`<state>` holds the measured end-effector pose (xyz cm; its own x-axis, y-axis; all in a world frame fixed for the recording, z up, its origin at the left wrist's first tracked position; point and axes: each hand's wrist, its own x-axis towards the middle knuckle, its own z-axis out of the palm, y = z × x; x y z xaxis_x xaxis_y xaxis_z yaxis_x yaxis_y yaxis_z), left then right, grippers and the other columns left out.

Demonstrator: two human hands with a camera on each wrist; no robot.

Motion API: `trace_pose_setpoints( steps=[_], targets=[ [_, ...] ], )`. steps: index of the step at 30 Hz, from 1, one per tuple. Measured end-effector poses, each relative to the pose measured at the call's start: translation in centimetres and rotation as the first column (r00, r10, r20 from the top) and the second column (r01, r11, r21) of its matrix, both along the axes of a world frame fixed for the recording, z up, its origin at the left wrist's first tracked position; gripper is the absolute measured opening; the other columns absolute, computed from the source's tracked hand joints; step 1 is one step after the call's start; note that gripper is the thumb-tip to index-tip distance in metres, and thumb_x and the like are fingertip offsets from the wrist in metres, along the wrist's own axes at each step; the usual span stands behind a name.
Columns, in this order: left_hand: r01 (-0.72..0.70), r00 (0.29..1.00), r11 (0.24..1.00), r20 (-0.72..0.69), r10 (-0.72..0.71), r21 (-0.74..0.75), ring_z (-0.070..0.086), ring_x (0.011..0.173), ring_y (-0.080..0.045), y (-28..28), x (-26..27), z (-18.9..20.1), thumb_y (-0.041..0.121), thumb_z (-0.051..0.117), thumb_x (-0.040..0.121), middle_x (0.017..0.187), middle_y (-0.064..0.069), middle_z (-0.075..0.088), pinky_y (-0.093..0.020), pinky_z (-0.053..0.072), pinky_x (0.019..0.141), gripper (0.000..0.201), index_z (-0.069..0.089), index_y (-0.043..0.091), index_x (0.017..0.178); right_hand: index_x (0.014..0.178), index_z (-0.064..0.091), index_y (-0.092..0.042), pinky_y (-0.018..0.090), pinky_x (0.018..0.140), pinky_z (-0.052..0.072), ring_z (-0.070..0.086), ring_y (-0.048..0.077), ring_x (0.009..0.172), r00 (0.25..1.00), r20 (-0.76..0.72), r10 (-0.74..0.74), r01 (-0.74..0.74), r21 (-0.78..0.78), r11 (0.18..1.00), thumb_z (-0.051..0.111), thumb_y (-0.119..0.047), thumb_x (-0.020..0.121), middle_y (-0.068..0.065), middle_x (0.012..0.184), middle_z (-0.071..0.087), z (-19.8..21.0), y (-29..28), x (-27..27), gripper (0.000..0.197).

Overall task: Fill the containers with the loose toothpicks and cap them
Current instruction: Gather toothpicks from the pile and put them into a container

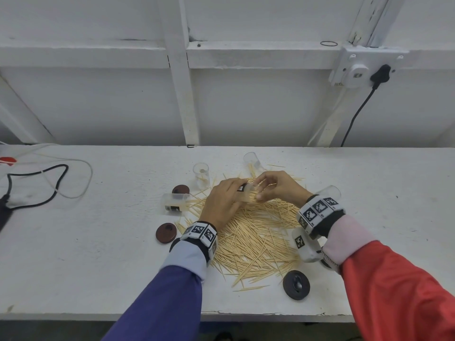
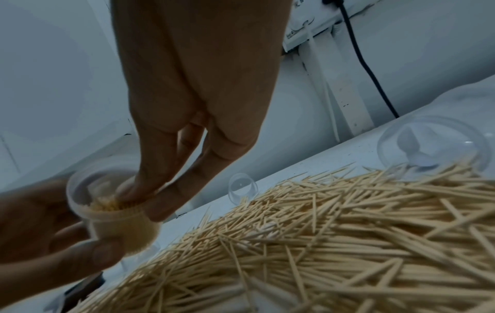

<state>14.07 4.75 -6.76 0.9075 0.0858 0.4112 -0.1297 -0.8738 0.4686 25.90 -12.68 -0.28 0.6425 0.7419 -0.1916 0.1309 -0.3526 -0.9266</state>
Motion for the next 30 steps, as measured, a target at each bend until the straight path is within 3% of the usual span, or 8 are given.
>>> trace_pose_setpoints(
  steps=[9,14,17,19,21,23,25,30],
  targets=[
    [0.009,1.0,1.0,-0.029,-0.01,-0.028,0.047,0.123,-0.016,0.1,0.2,-0.3,0.028,0.069,0.086,0.133,0.001,0.054,-0.037,0.043,0.1,0.055,0.049,0.017,0.136,0.106,0.066,-0.004,0.021,0.064,0.055,0.068,0.01,0.066,0.999,-0.005,0.031,-0.032,-0.015,0.999,0.085,0.001,0.067,0.005,0.087,0.065,0.0,0.0,0.0,0.044],
    [-0.017,0.999,1.0,-0.029,0.017,-0.007,0.047,0.122,-0.015,0.2,0.1,-0.3,0.028,0.069,0.086,0.133,0.003,0.054,-0.036,0.042,0.099,0.055,0.049,0.018,0.136,0.107,0.063,-0.001,0.025,0.061,0.057,0.07,0.019,0.072,0.999,-0.021,0.027,-0.027,-0.001,1.0,0.081,0.001,0.072,0.007,0.084,0.065,0.3,0.3,-0.2,0.039],
    [-0.096,0.995,0.995,-0.012,0.096,-0.001,0.049,0.119,-0.018,0.5,0.1,-0.3,0.023,0.069,0.085,0.132,0.0,0.055,-0.037,0.043,0.098,0.054,0.05,0.016,0.136,0.106,0.063,-0.006,0.026,0.057,0.058,0.068,0.019,0.073,0.995,0.099,0.011,-0.004,-0.076,0.997,0.076,-0.005,0.08,0.009,0.086,0.066,0.2,0.2,0.7,0.029],
    [-0.123,0.992,0.992,-0.012,0.123,-0.013,0.05,0.118,-0.02,0.5,0.1,-0.1,0.02,0.069,0.085,0.131,-0.002,0.056,-0.037,0.044,0.097,0.054,0.051,0.013,0.135,0.103,0.062,-0.013,0.027,0.061,0.058,0.066,0.019,0.078,0.94,0.334,0.064,0.027,-0.261,0.965,0.074,-0.008,0.083,0.008,0.092,0.065,-0.1,-0.1,1.2,0.024],
    [-0.115,0.993,0.993,-0.019,0.115,-0.007,0.05,0.118,-0.019,0.4,0.1,-0.1,0.021,0.069,0.085,0.131,-0.002,0.056,-0.038,0.044,0.097,0.054,0.05,0.014,0.135,0.111,0.061,-0.018,0.029,0.075,0.054,0.06,0.017,0.094,0.807,0.533,0.256,0.071,-0.517,0.853,0.074,-0.02,0.084,0.002,0.107,0.063,-0.6,-0.3,1.2,0.03],
    [-0.106,0.994,0.994,-0.024,0.106,-0.001,0.05,0.118,-0.018,0.4,0.1,-0.2,0.025,0.069,0.086,0.131,-0.001,0.055,-0.037,0.043,0.097,0.054,0.049,0.015,0.136,0.125,0.055,-0.021,0.033,0.087,0.049,0.054,0.018,0.109,0.721,0.551,0.42,0.089,-0.675,0.733,0.073,-0.034,0.082,-0.002,0.12,0.057,-1.5,-0.3,0.8,0.049],
    [-0.113,0.993,0.994,-0.023,0.113,-0.005,0.05,0.117,-0.018,0.4,0.1,-0.3,0.027,0.068,0.086,0.131,0.0,0.055,-0.036,0.043,0.097,0.054,0.05,0.016,0.136,0.13,0.052,-0.022,0.034,0.088,0.048,0.053,0.019,0.113,0.714,0.515,0.474,0.069,-0.726,0.684,0.074,-0.04,0.08,-0.003,0.123,0.055,-2.3,-0.2,0.3,0.058],
    [-0.117,0.993,0.993,-0.031,0.116,-0.009,0.052,0.112,-0.018,0.4,0.0,-0.2,0.039,0.066,0.087,0.127,0.001,0.057,-0.036,0.044,0.093,0.054,0.051,0.017,0.134,0.12,0.059,-0.017,0.027,0.076,0.046,0.058,0.017,0.101,0.629,0.591,0.505,0.077,-0.694,0.716,0.061,-0.024,0.09,0.0,0.114,0.064,-2.9,0.0,-0.6,0.031]
  ],
)
